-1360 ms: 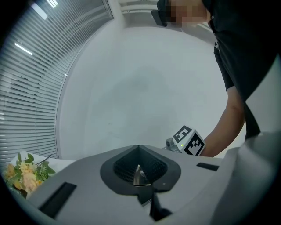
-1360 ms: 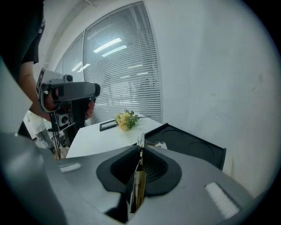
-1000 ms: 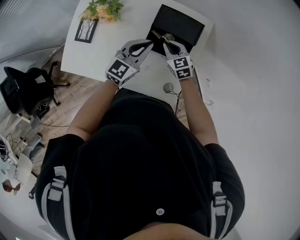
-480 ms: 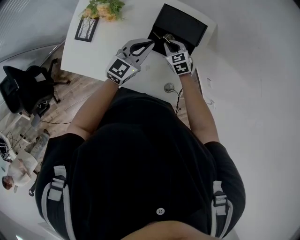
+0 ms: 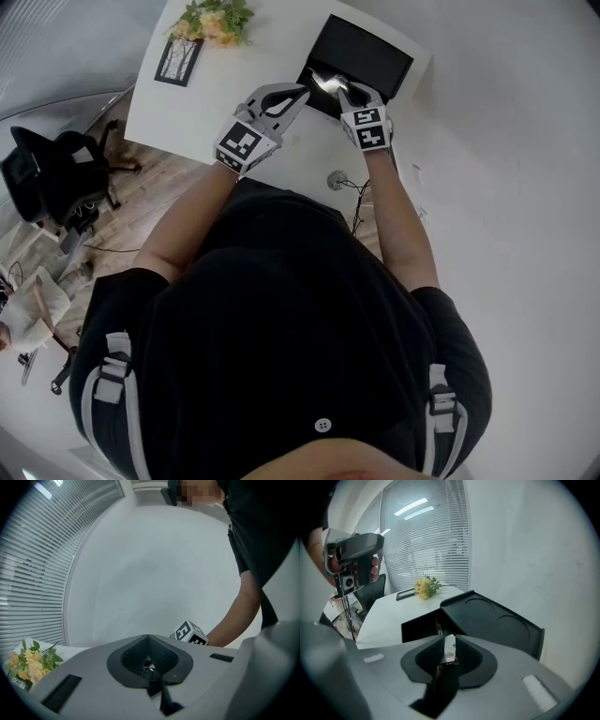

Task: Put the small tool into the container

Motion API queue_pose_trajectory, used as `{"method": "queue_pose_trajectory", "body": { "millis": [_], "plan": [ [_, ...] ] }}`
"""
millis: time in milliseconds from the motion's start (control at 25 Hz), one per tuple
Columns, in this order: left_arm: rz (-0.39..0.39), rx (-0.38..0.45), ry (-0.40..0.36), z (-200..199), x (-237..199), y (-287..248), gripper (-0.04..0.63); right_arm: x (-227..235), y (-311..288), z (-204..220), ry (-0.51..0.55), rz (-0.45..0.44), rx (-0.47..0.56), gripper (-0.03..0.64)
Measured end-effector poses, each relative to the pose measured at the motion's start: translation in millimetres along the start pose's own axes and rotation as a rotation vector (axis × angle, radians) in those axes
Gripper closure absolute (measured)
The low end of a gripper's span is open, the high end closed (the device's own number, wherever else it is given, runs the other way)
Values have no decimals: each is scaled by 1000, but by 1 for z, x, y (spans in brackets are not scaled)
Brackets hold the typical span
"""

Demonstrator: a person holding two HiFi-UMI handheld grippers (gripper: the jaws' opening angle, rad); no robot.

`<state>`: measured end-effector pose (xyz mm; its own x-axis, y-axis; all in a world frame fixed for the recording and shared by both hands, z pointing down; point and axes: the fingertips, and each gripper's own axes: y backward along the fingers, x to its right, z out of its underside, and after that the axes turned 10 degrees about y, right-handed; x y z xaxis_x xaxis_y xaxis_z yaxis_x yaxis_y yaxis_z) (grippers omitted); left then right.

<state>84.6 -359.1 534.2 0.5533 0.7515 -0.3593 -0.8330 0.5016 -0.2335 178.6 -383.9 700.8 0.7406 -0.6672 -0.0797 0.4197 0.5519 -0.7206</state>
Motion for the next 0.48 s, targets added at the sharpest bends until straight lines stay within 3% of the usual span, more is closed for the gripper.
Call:
{"method": "queue_pose_trajectory", "body": {
  "millis": [200,480],
  "plan": [
    [-9,11,-23,-12,10,7,588,-2,32,-25,6,12,84,535],
    [-5,34,-46,-31,39,20,588,-22,109,-76,-29,33,321,584]
  ]
}}
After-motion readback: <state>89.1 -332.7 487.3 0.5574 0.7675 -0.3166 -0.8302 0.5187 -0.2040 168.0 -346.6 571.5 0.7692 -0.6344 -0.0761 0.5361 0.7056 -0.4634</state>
